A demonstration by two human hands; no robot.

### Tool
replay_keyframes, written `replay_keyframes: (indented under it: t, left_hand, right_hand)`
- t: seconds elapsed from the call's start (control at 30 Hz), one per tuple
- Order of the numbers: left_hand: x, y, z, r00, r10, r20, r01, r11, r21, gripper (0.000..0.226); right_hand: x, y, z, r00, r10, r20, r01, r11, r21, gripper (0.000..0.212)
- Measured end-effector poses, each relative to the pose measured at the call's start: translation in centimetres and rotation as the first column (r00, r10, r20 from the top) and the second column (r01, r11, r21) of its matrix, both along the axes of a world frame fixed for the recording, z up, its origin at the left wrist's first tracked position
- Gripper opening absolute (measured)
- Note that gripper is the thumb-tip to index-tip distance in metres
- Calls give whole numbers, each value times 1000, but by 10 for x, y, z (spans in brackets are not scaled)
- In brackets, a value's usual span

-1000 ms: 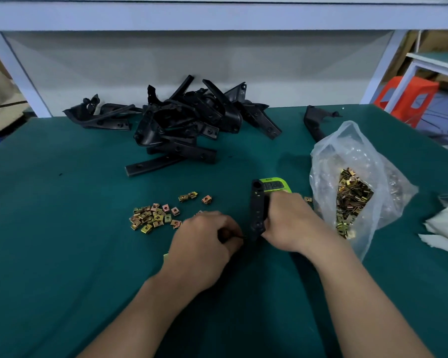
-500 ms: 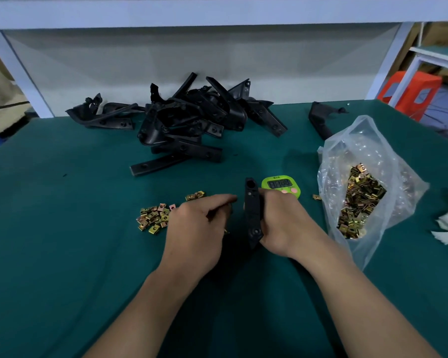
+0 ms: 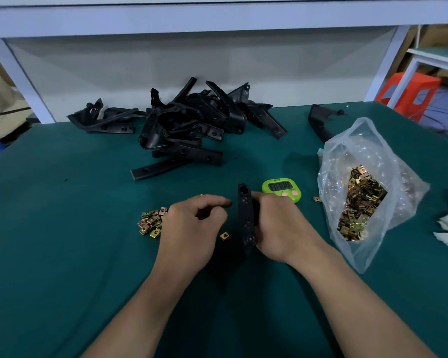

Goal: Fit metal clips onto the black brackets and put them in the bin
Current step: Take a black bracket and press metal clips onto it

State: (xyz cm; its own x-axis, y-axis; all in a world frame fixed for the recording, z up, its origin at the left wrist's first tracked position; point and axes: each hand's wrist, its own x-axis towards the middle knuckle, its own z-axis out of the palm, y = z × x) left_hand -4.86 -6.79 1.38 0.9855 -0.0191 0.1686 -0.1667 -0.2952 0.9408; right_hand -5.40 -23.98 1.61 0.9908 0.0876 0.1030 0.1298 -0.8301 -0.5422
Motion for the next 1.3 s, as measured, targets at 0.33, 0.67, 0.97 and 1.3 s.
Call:
replay_keyframes:
  t: [0.33, 0.67, 0.97, 1.3]
  left_hand:
    - [1, -4, -5, 986, -141, -87, 124, 976, -182, 30]
    - [2, 0, -5, 993, -119, 12, 120, 987, -110, 15]
    - [7, 6, -4, 997, -75, -24, 73, 994, -80, 28]
    - [5, 3, -3, 992, -78, -96, 59, 981, -183, 20]
  right_hand:
    - [3, -1, -3, 999, 22, 41, -21, 1000, -21, 19]
    - [1, -6, -1, 997, -35, 62, 34, 999, 12, 17]
    - [-1, -5, 2, 990, -101, 94, 110, 989, -96, 21]
    - [-1, -4, 0, 993, -105, 54, 110, 988, -110, 22]
